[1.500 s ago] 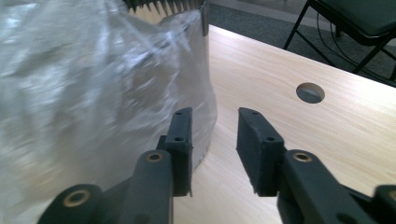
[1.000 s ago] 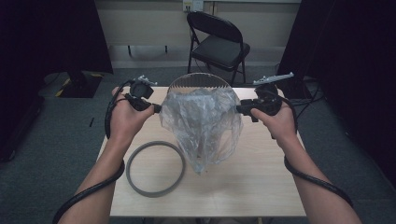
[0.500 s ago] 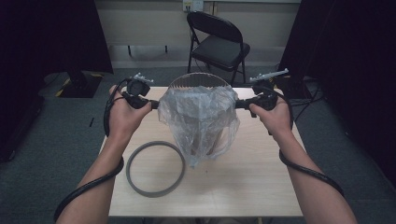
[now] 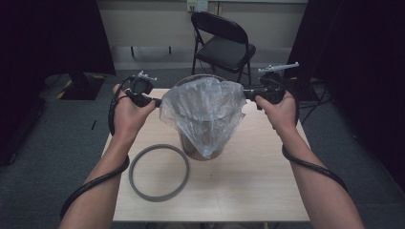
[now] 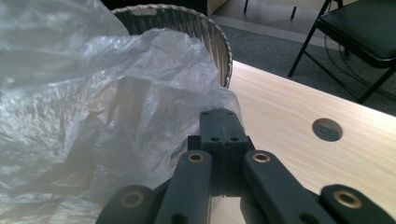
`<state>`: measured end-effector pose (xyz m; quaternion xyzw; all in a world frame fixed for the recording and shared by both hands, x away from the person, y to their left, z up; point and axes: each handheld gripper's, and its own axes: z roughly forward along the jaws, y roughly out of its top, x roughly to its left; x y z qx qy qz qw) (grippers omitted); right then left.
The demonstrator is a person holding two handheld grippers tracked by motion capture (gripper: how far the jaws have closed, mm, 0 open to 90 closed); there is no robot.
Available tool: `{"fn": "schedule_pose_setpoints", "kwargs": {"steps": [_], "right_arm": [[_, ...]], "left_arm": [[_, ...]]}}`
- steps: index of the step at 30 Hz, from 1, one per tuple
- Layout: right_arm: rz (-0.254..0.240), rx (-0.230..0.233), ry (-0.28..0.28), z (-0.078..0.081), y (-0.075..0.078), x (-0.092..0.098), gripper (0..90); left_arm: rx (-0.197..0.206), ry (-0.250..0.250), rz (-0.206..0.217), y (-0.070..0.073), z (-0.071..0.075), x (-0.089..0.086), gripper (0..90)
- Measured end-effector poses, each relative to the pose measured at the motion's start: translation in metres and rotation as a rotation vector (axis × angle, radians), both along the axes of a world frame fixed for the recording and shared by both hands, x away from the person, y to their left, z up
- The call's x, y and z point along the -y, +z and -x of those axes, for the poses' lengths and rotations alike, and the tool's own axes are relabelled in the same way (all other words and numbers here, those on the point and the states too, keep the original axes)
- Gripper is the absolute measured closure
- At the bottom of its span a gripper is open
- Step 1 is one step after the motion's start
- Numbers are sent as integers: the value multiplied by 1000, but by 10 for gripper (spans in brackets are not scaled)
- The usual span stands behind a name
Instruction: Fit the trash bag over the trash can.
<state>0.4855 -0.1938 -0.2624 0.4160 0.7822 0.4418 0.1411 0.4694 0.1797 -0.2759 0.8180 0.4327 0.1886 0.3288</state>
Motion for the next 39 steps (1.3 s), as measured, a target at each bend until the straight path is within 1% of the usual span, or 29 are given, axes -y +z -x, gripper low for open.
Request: {"fn": "schedule_pose_setpoints", "kwargs": {"steps": [3,5,6,7,8,10,11,12,13,14,15,16,18,19,20,21,24,27,28,30,33,34,35,36,37,38,39], "right_arm": [[25,6,-15,-4,-4,-1,900],[30,-2,-22,-8,-8,0,900],[30,-2,-26,-8,-10,0,900],[28,-7,-27,-9,-12,0,900],[32,-1,-35,-10,-14,0,900],[28,-6,-31,-12,-17,0,900],[31,-2,-33,-13,-18,-1,900],[26,-5,-30,-14,-19,-1,900],[24,-7,-27,-16,-20,-2,900],[28,-7,-26,-17,-21,-3,900],[31,-7,-23,-19,-22,-4,900],[31,-9,-20,-22,-22,-5,900],[36,-9,-13,-28,-24,-8,900],[34,-13,-9,-31,-24,-9,900],[29,-17,-4,-33,-25,-10,900],[33,-13,3,-36,-26,-11,900],[17,-36,19,-39,-29,-9,900],[34,-39,29,-33,-31,-7,900],[38,-42,30,-30,-31,-6,900],[53,-45,39,-23,-29,-2,900],[72,-57,44,-7,-26,8,900],[75,-62,45,-1,-26,12,900],[83,-59,47,4,-25,15,900],[85,-53,40,10,-24,18,900],[80,-44,31,14,-23,21,900],[72,-35,21,19,-22,24,900],[71,-25,12,23,-21,26,900]], "left_arm": [[4,10,12,-4,-5,3,900],[1,2,25,-7,-7,4,900],[8,-1,25,-9,-8,5,900],[5,-4,23,-10,-9,5,900],[4,-2,25,-11,-9,6,900],[0,-1,24,-11,-11,7,900],[-2,-4,36,-12,-13,7,900],[-5,-17,39,-13,-14,7,900],[-7,-15,49,-14,-15,8,900],[-12,-34,47,-14,-17,7,900],[-11,-31,57,-16,-19,8,900],[-13,-36,56,-16,-20,8,900],[-19,-63,94,-18,-24,8,900],[-21,-66,104,-19,-25,9,900],[-26,-87,113,-21,-26,9,900],[-29,-90,104,-21,-27,10,900],[-23,-105,87,-21,-25,11,900],[-28,-120,60,-19,-18,15,900],[-29,-125,58,-19,-15,18,900],[-33,-139,63,-19,-7,22,900],[-45,-171,71,-20,7,30,900],[-47,-183,66,-19,11,33,900],[-49,-183,74,-20,14,35,900],[-49,-175,90,-20,18,37,900],[-47,-166,85,-20,20,39,900],[-40,-160,67,-20,22,41,900],[-41,-150,59,-19,23,42,900]]}}
